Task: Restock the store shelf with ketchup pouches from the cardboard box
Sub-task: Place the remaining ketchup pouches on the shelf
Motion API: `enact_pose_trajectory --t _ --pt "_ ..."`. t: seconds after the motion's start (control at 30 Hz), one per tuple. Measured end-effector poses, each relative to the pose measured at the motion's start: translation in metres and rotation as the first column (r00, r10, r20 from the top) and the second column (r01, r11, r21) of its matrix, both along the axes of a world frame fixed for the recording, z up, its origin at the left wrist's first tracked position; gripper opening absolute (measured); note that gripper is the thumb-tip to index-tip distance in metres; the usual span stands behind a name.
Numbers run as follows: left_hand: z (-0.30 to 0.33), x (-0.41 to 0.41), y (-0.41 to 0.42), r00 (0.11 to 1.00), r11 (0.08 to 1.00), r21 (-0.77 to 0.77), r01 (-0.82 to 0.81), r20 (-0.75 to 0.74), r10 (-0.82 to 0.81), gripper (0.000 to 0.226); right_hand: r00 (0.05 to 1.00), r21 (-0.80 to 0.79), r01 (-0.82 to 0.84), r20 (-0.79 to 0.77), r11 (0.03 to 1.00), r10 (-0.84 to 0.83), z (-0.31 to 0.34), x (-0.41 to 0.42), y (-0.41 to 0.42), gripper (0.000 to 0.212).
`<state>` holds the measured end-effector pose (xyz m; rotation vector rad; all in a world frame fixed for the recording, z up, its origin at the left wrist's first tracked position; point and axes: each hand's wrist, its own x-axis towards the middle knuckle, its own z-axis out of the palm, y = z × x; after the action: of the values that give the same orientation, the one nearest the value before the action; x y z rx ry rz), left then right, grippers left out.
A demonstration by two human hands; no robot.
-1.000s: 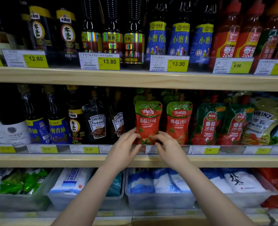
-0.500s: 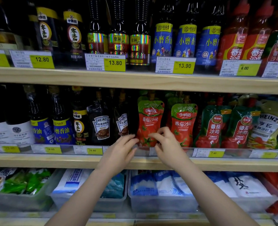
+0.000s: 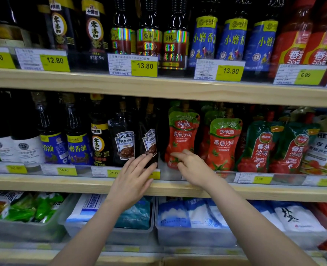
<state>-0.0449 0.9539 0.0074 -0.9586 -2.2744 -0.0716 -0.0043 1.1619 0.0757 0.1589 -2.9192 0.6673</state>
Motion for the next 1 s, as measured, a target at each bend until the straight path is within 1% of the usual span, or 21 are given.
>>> enact_pose_trajectory --t 0.2,0.47,0.6,0.67,0.7,0.8,0.9,0.93,1.0 --pt "-0.002 -0.001 0.0 1.0 1.0 -0.006 -0.014 0.01 0.014 0.044 0.999 0.031 0.024 0.041 0.999 -0.025 -0.007 -0.014 0.003 0.046" --pt "-0.006 -0.004 0.0 1.0 1.0 0.012 -0.009 -0.015 0.009 0.044 0.999 0.072 0.032 0.039 0.997 -0.034 -0.012 -0.023 0.006 0.048" --pt "-0.007 -0.004 0.001 1.0 1.0 0.021 0.0 0.003 0.0 0.044 0.999 0.071 0.021 0.045 0.997 -0.025 -0.013 -0.022 0.007 0.048" --pt "-0.006 0.001 0.002 1.0 0.999 0.051 0.0 0.029 -0.002 0.044 1.0 0.051 0.007 0.01 0.999 -0.008 -0.01 -0.014 0.006 0.048" --pt "-0.006 0.006 0.003 0.999 0.997 0.078 0.005 0.037 -0.008 0.045 0.999 0.036 -0.008 -0.032 0.999 0.009 -0.009 -0.008 0.006 0.047" --pt "-0.021 0.034 0.011 0.994 0.979 0.182 0.087 0.048 -0.097 0.047 0.982 0.017 -0.095 -0.163 0.995 0.097 -0.009 0.026 0.008 0.044" --pt "-0.059 0.075 0.02 0.962 0.943 0.272 0.19 0.141 -0.235 0.045 0.951 0.065 -0.203 -0.225 0.977 0.213 -0.024 0.077 0.015 0.039" --pt "-0.074 0.089 0.022 0.945 0.94 0.273 0.204 0.196 -0.262 0.044 0.945 0.086 -0.228 -0.22 0.97 0.242 -0.033 0.095 0.019 0.039" --pt "-0.106 0.113 0.025 0.906 0.949 0.238 0.205 0.321 -0.276 0.043 0.948 0.111 -0.273 -0.14 0.956 0.287 -0.059 0.126 0.028 0.042"
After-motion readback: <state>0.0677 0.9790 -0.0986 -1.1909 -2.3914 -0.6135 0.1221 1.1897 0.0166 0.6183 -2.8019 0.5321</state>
